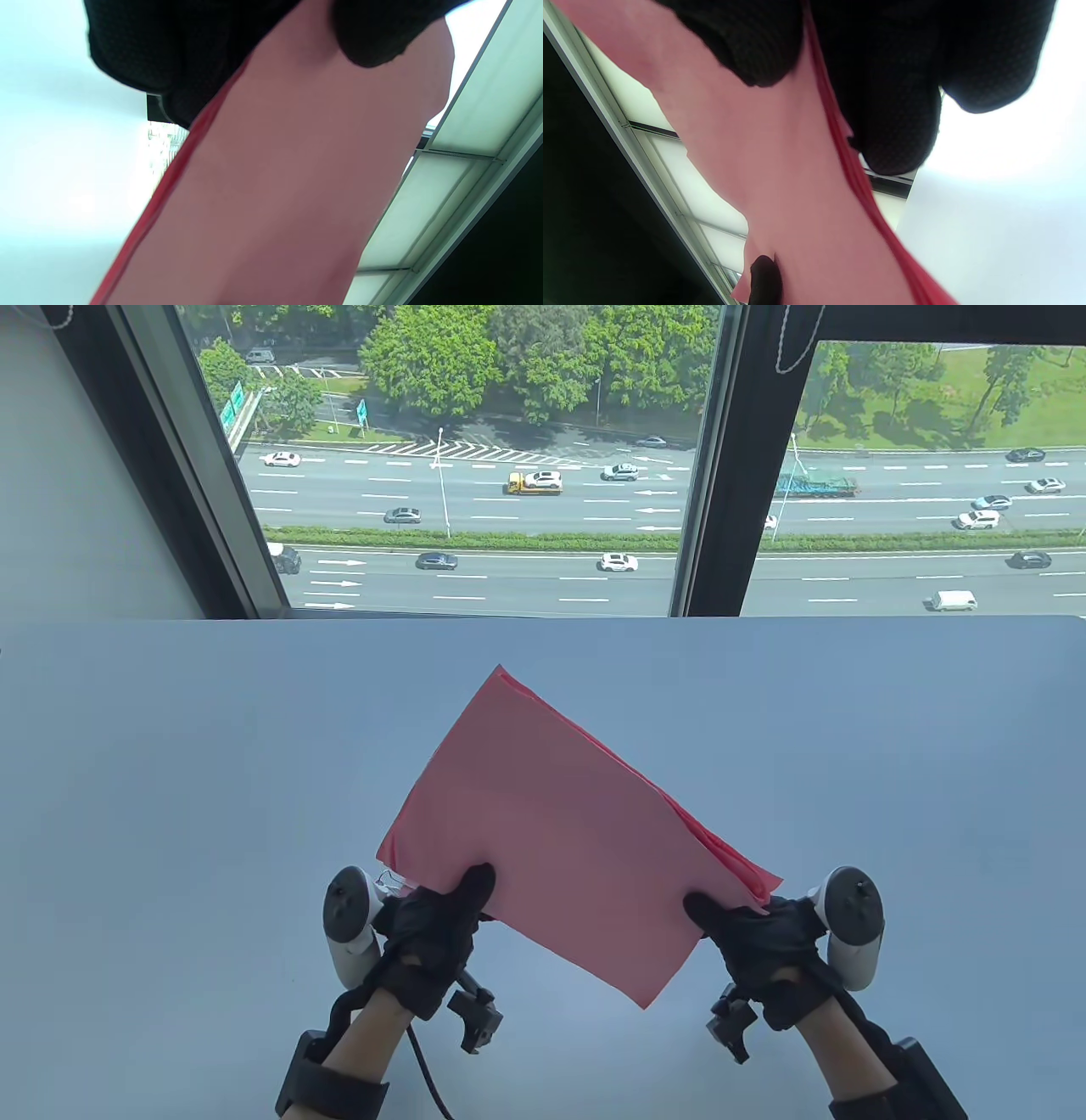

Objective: Clip paper with binder clip (Left hand to clip)

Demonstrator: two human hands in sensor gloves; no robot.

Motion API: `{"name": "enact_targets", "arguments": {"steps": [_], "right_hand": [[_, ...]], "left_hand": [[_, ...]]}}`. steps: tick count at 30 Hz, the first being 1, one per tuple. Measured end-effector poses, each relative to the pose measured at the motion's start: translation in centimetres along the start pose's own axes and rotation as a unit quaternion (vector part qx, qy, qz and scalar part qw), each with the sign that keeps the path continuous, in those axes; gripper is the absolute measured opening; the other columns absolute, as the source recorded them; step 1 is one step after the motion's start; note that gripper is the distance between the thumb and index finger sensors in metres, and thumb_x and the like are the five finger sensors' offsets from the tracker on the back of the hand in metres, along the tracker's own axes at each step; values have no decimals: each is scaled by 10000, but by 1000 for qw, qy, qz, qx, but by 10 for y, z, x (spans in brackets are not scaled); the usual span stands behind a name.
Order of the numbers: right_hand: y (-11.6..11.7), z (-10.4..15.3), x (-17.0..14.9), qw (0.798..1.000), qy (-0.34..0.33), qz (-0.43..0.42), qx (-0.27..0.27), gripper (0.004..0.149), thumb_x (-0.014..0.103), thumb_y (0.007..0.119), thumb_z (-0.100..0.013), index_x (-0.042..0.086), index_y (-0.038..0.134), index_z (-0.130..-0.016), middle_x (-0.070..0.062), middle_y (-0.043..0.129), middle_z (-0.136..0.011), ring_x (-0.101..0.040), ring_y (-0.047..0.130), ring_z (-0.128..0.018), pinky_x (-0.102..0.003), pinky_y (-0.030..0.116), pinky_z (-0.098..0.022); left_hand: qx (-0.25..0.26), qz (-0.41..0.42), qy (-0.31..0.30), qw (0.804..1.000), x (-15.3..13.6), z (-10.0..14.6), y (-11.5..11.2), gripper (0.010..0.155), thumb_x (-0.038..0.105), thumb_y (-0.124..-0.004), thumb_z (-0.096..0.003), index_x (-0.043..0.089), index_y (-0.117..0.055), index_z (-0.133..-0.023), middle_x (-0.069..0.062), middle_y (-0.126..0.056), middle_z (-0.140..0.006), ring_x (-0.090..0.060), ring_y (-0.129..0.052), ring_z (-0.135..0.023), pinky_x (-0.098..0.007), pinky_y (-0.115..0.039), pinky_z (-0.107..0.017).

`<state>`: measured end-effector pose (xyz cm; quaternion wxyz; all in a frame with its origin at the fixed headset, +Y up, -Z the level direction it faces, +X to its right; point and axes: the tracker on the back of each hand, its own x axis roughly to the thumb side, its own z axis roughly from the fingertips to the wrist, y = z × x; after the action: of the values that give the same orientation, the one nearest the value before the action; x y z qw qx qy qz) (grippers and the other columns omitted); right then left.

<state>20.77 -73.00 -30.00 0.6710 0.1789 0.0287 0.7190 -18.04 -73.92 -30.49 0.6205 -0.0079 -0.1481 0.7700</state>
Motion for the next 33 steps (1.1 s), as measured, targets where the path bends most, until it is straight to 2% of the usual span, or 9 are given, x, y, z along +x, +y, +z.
{"name": "enact_targets", "arguments": {"steps": [2,7,13,16,18,22,26,30,33], "right_hand": [[-5,-1,-3,1000,12,-8,8,471,320,815,-447,148,874,-881,-79,1057,-638,-328,1059,-504,-522,826,-421],[-13,-2,-9,1000,19,-9,-13,473,323,818,-450,140,870,-883,-77,1063,-626,-329,1062,-494,-521,829,-414],[-20,-3,-12,999,24,-17,-30,468,323,818,-452,153,867,-886,-77,1059,-635,-336,1057,-504,-526,824,-419],[-25,-3,-12,998,19,-22,-49,459,315,820,-448,164,876,-878,-75,1055,-640,-338,1055,-509,-529,822,-422],[-28,-3,-11,999,21,-19,-46,455,310,820,-446,171,880,-875,-74,1052,-642,-337,1051,-514,-531,818,-428],[-39,-2,-5,998,16,9,-62,450,297,824,-440,165,895,-865,-77,1051,-632,-342,1047,-514,-536,811,-435],[-49,-2,2,997,14,60,-54,447,296,825,-435,171,906,-857,-73,1051,-633,-342,1042,-527,-540,806,-443],[-51,-3,2,997,27,69,-13,443,286,829,-434,175,913,-855,-78,1043,-653,-359,1029,-552,-560,786,-465],[-48,-4,3,996,35,76,18,443,276,832,-430,172,922,-851,-85,1035,-677,-379,1016,-579,-577,772,-481]], "left_hand": [[56,2,2,998,2,-1,13,550,465,-741,-493,268,-769,-1007,-81,-936,-900,-335,-1003,-704,-500,-831,-511],[84,-16,7,996,2,-1,29,493,480,-758,-495,245,-879,-911,-53,-979,-855,-322,-1026,-670,-494,-843,-495],[65,-12,2,998,2,-1,24,501,494,-706,-488,247,-915,-871,-42,-1001,-821,-317,-1034,-641,-499,-842,-486],[16,18,2,1000,1,-4,20,538,508,-660,-495,222,-906,-879,-57,-971,-867,-348,-998,-698,-524,-813,-519],[26,0,1,1000,2,-3,20,550,505,-677,-491,201,-909,-886,-81,-936,-910,-382,-953,-752,-551,-780,-544],[61,-93,13,994,9,0,26,652,551,-737,-486,208,-723,-1040,-90,-787,-1049,-422,-784,-910,-579,-692,-614],[67,-127,2,990,15,-1,29,771,577,-794,-469,224,-558,-1112,-113,-641,-1127,-455,-615,-993,-603,-594,-659],[10,-166,23,986,15,-4,28,883,607,-853,-436,258,-453,-1142,-115,-517,-1178,-459,-482,-1047,-624,-513,-692],[-27,-208,25,977,13,-6,24,925,597,-891,-416,269,-428,-1146,-120,-512,-1183,-467,-476,-1053,-635,-512,-692]]}}
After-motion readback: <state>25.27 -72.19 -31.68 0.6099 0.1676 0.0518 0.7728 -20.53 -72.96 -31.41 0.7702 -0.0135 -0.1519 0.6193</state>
